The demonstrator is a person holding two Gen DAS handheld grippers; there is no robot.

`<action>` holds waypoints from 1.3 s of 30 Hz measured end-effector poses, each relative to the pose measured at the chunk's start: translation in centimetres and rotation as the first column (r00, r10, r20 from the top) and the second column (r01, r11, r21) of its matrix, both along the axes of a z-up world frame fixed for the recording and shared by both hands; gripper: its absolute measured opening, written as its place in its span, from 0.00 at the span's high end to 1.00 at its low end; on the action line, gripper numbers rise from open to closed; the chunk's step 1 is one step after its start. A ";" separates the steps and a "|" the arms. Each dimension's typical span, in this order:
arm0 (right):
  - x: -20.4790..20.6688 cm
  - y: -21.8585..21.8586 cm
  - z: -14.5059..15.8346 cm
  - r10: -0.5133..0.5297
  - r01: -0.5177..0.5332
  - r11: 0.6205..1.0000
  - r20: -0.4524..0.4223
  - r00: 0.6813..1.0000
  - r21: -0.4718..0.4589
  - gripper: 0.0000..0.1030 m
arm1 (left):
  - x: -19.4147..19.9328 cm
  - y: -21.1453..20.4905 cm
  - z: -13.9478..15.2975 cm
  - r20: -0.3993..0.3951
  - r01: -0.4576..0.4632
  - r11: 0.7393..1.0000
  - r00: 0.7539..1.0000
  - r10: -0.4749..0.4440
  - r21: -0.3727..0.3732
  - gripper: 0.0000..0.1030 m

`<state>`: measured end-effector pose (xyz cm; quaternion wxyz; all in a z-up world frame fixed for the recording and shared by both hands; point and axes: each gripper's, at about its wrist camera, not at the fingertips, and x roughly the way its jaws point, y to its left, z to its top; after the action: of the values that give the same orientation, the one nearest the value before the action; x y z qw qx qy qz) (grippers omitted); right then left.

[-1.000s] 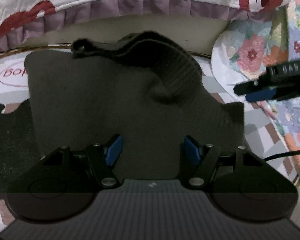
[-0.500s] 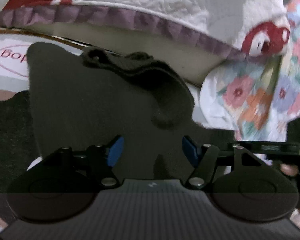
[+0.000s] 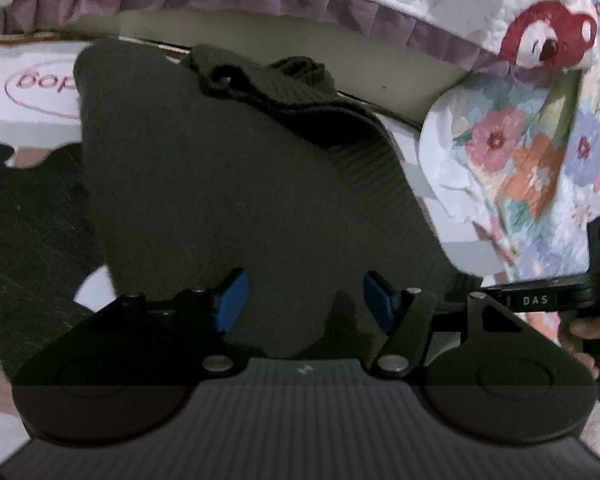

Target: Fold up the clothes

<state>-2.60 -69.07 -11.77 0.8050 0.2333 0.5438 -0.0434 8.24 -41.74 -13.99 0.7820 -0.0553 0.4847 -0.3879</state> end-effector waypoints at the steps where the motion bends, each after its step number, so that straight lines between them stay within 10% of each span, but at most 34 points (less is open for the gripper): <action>1: 0.3 0.4 0.0 0.022 -0.022 1.000 -0.016 1.000 -0.019 0.87 | -0.1 -0.2 0.0 0.005 0.017 1.000 1.000 -0.017 0.022 0.39; 16: 0.9 2.1 -1.3 0.148 -0.158 0.984 -0.114 0.982 -0.084 0.86 | -0.4 -0.7 -2.1 0.000 0.058 0.993 0.998 -0.058 0.100 0.39; 20: -0.6 0.2 -0.1 0.041 -0.043 0.998 -0.039 0.998 -0.041 0.79 | -1.1 -1.1 -1.6 0.050 0.080 0.990 0.995 -0.086 0.119 0.39; 22: -2.0 -1.0 1.9 -0.064 0.066 0.996 0.034 0.997 -0.061 0.56 | -1.3 -0.8 -1.0 0.068 0.088 0.990 0.993 -0.096 0.114 0.38; 26: -5.3 -3.0 8.9 -0.326 0.367 0.925 0.293 0.899 -0.097 0.49 | -0.6 1.2 1.6 0.073 0.053 0.999 0.996 -0.051 -0.014 0.37; 34: 2.0 7.3 18.3 0.126 0.080 0.935 0.534 0.836 -0.346 0.37 | 1.6 4.6 2.3 0.080 -0.197 0.963 0.973 0.215 -0.182 0.36; 37: 4.9 9.6 16.4 0.296 0.025 0.861 0.539 0.788 -0.508 0.28 | 2.3 5.6 2.3 0.054 -0.282 0.931 0.952 0.301 -0.230 0.32; 39: 6.4 9.9 13.1 0.319 0.011 0.820 0.474 0.821 -0.572 0.28 | 2.9 6.1 2.2 0.041 -0.318 0.914 0.940 0.338 -0.254 0.32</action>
<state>3.76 -59.19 1.29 0.9593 -0.0528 0.2706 -0.0608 11.13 -35.62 -11.77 0.8429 -0.2150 0.3840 -0.3096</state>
